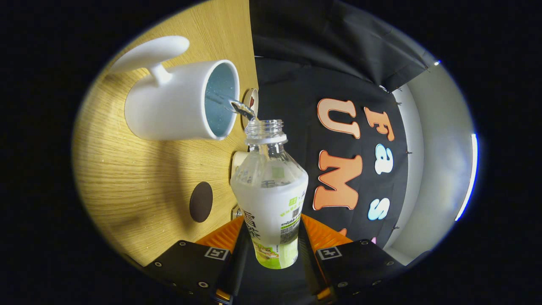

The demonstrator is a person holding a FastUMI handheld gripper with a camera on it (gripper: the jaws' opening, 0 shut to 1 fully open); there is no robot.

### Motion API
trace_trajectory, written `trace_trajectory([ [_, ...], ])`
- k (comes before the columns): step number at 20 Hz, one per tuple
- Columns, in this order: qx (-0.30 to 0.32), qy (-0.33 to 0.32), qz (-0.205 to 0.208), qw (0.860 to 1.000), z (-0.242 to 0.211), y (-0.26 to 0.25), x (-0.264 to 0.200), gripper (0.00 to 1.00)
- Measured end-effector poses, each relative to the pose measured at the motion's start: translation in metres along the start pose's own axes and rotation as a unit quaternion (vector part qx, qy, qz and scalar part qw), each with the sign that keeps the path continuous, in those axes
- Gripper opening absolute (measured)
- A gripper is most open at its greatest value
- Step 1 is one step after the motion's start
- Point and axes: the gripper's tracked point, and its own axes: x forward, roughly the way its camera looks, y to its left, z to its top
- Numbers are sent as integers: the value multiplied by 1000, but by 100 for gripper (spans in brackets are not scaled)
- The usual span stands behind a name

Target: Take the bottle from table, then pour the juice into the cup, finally place the bottle on the coaster

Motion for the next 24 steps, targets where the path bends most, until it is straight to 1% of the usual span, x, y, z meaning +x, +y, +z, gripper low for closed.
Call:
trace_trajectory([
  [13,-37,-11,-5,999,3,-8,2,61],
  [24,-54,-14,-17,998,5,-14,3,61],
])
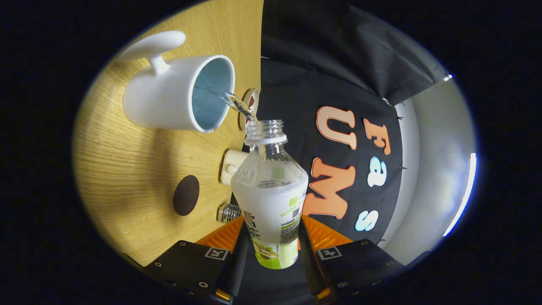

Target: Take the bottle from table, then pour the juice into the cup, finally place the bottle on the coaster

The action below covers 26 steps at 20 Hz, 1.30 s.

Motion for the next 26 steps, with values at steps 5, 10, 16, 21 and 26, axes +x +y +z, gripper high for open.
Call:
trace_trajectory([
  [5,-8,-5,6,1000,-3,-3,4,61],
  [10,-20,-8,3,1000,-1,-8,4,61],
  [16,-33,-13,0,999,1,-10,4,61],
  [21,-44,-15,-4,999,0,-12,6,61],
  [26,-59,-21,-15,998,2,-18,5,61],
])
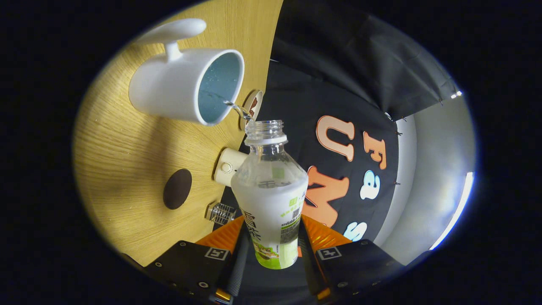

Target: Take the bottle from table, then pour the juice into the cup, finally place the bottle on the coaster

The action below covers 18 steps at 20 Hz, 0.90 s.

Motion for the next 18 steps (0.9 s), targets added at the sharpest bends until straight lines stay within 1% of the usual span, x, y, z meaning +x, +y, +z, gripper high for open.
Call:
trace_trajectory([
  [4,-12,-3,-11,1000,0,-6,-1,61],
  [7,-32,-8,-24,999,1,-13,-1,61],
  [18,-72,-23,-50,996,6,-24,-2,61],
])
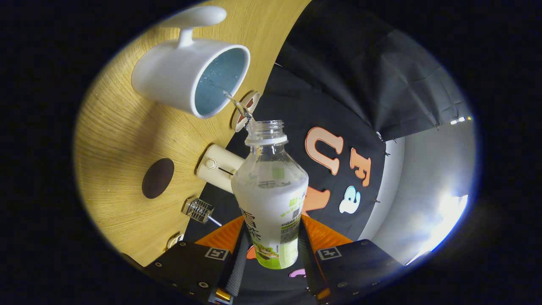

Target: Take the bottle from table, then pour the juice into the cup, finally place the bottle on the coaster

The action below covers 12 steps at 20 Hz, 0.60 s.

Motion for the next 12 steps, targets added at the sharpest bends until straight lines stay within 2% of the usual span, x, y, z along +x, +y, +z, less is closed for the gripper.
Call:
trace_trajectory([
  [12,-34,-18,-9,999,1,-2,2,61],
])
